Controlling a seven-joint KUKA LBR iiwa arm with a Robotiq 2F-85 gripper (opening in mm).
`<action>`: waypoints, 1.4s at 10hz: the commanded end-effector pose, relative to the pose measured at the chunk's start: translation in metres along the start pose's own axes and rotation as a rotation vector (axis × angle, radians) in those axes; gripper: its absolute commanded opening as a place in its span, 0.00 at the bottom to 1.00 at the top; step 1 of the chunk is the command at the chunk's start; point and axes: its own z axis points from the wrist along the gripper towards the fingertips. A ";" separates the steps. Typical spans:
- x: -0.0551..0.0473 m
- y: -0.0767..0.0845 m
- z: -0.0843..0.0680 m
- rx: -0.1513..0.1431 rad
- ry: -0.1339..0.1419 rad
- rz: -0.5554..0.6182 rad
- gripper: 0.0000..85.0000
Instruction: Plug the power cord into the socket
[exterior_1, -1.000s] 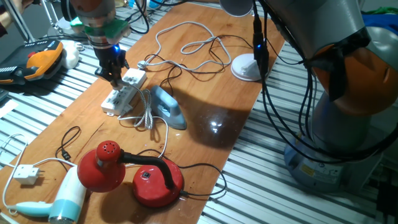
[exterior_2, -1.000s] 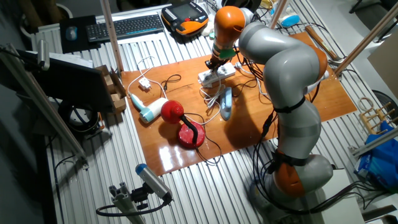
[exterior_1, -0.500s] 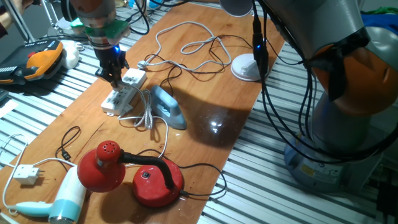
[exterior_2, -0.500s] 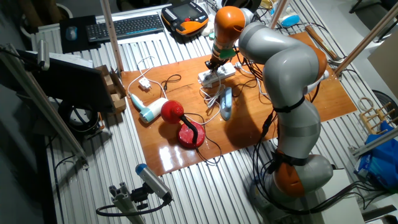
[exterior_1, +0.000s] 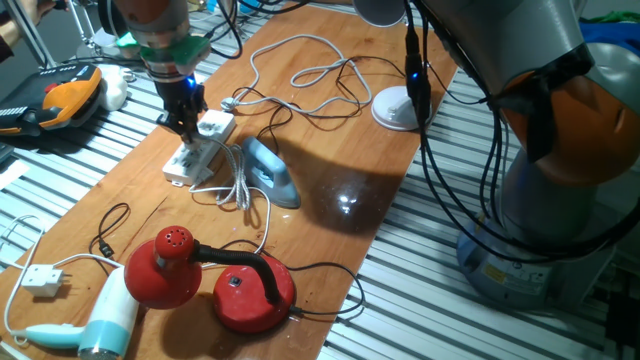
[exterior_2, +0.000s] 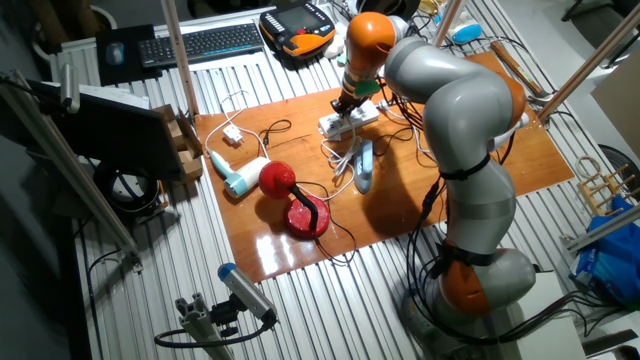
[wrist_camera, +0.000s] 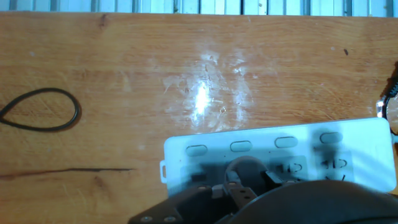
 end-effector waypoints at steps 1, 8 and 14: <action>0.001 0.000 0.000 -0.002 0.000 -0.004 0.00; -0.001 0.001 -0.001 -0.007 -0.013 -0.053 0.00; -0.001 0.001 0.001 -0.002 -0.013 -0.056 0.00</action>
